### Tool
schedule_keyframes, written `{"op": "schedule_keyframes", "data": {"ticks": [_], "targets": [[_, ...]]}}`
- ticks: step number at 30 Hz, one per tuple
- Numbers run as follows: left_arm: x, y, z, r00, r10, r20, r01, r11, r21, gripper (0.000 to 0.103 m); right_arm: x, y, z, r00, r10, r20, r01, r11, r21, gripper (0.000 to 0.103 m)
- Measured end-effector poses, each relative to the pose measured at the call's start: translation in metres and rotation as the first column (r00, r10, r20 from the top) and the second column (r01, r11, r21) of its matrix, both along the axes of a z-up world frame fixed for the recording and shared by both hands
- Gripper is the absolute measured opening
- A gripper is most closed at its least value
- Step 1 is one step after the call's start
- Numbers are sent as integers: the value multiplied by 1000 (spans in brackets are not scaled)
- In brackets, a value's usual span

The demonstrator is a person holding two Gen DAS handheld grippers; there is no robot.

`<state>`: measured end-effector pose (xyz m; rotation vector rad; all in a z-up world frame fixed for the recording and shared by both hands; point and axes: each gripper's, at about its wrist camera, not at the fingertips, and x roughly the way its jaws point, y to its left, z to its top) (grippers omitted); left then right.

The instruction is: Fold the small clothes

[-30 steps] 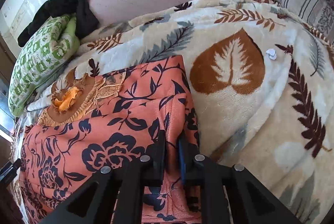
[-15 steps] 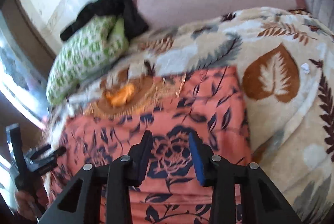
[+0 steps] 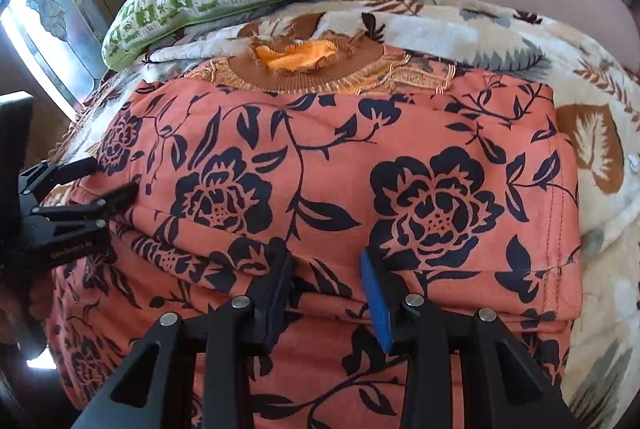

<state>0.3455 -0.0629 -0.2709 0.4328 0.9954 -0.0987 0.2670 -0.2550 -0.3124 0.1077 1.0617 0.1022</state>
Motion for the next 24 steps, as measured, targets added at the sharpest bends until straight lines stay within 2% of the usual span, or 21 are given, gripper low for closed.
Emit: {"op": "schedule_keyframes", "data": {"ticks": [2,7,10,11,12,13,16,20,22,24], "targets": [[-7,3,9,1000,-9,-3,9,1000,-17,83,0,4,4,1000,3,-11,-4,1000,-19,40],[-34,33,27,998,38,45,-36,998,-48,83,-14,-20,5,997,-74,-25,76,990,120,40],[-65,65,39,991,92,94,-85,994,-72,83,-33,-34,16,994,-102,-24,105,972,212,40],[-77,79,41,988,110,106,-103,992,-75,83,-42,-38,20,994,-108,-14,108,963,247,43],[-90,94,42,984,134,115,-125,989,-77,83,-50,-43,25,993,-122,5,116,955,272,53],[-102,109,42,981,157,113,-148,985,-85,83,-62,-49,30,989,-145,28,131,946,296,57],[-133,152,43,973,221,60,-210,967,-145,83,-99,-71,38,974,-221,53,184,904,385,60],[-163,194,44,953,299,-35,-298,919,-259,83,-148,-97,47,948,-311,70,250,863,439,60],[-172,203,45,949,303,-87,-314,892,-325,83,-167,-107,50,936,-345,74,276,847,455,60],[-180,197,45,955,277,-111,-298,887,-352,77,-183,-114,53,926,-369,83,291,834,469,61]]}}
